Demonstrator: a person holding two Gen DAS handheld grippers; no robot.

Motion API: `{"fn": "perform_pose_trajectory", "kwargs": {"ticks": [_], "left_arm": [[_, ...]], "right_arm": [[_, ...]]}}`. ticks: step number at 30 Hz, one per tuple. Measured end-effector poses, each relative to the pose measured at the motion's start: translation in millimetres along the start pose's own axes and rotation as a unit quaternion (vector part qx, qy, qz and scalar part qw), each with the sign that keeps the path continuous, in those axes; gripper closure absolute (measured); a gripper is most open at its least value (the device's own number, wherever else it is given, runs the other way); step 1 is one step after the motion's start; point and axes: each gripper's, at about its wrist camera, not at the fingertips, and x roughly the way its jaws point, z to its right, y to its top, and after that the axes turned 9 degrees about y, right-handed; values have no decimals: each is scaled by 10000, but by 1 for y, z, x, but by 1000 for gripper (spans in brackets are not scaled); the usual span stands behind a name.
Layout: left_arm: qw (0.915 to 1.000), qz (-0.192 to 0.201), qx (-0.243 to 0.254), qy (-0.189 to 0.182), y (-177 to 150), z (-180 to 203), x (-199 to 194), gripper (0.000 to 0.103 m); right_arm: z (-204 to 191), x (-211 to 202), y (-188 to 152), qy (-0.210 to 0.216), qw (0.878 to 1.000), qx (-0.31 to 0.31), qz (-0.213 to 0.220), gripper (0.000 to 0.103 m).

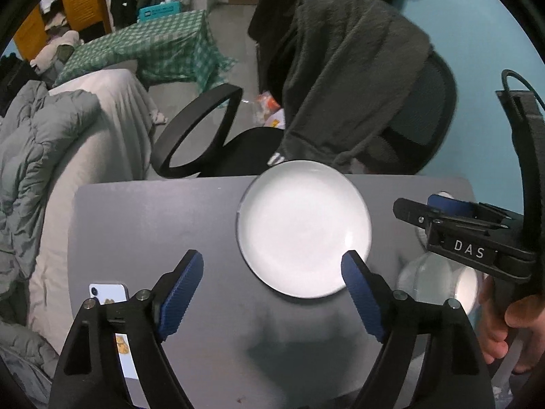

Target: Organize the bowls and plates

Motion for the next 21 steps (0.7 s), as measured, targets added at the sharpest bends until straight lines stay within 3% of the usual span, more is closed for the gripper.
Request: {"fn": "perform_pose_trajectory", "kwargs": {"ticks": [6, 12, 21], "left_arm": [[9999, 105, 15, 17, -9, 3, -23, 19], [9982, 519, 208, 202, -21, 11, -55, 19], [9949, 874, 28, -496, -41, 14, -96, 18]], "right_arm": [[-5, -48, -17, -181, 9987, -59, 473, 38], [-9, -85, -31, -298, 9957, -122, 864, 34], [-10, -126, -56, -454, 9905, 82, 1292, 33]]}}
